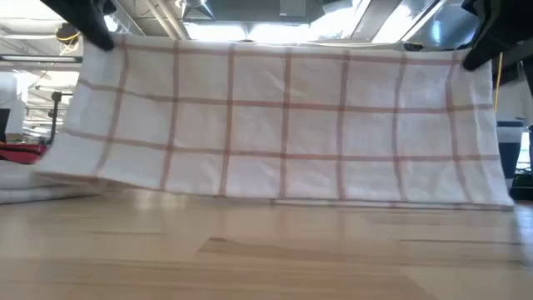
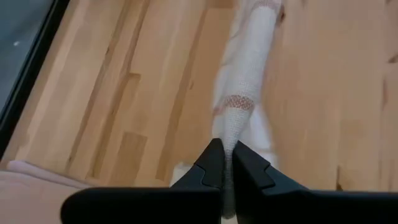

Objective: Fold towel
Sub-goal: Fold the white squared towel

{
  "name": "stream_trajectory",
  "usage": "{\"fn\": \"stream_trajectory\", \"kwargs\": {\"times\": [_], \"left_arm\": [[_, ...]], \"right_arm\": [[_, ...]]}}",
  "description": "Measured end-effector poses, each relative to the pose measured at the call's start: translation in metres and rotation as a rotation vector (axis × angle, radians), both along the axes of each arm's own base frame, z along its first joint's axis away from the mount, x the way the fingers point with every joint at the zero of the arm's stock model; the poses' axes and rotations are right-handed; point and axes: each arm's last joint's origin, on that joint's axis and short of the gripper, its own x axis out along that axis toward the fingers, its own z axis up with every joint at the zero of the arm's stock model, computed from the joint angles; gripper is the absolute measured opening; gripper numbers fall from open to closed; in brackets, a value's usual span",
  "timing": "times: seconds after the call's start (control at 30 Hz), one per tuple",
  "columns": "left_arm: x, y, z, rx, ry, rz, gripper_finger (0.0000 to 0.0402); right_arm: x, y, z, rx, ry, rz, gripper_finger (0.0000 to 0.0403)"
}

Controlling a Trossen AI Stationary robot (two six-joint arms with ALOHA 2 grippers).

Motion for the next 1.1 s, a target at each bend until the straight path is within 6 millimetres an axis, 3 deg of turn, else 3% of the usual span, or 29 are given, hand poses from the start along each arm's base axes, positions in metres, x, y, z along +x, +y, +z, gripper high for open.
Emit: {"fn": "stream_trajectory", "kwargs": {"times": [0.17,0.4,0.57,0.67,0.9,1.0,1.1], "left_arm": [[-0.007,0.002,0.007,-0.035,-0.042,0.006,0.0000],[-0.004,-0.004,0.010,-0.193,-0.051,-0.061,0.0000],[-0.001,-0.008,0.007,-0.233,0.000,-0.109,0.0000],[0.000,-0.002,0.003,-0.136,0.027,-0.078,0.0001],[0.013,0.018,-0.002,0.229,0.027,0.002,0.0003],[0.019,0.014,-0.010,0.334,0.064,-0.027,0.0002],[0.023,-0.002,-0.035,0.353,0.100,-0.078,0.0003]], "right_arm": [[0.000,0.003,0.005,0.015,-0.025,0.001,0.0012],[0.003,0.015,0.038,0.227,-0.022,0.044,0.0012],[0.002,0.019,0.037,0.341,0.061,0.080,0.0012],[0.000,0.015,0.032,0.252,0.060,0.077,0.0012],[-0.004,-0.013,0.023,-0.140,0.006,-0.044,0.0011],[-0.005,-0.014,0.009,-0.213,-0.002,-0.031,0.0011],[-0.008,-0.004,-0.014,-0.192,-0.014,0.012,0.0011]]}}
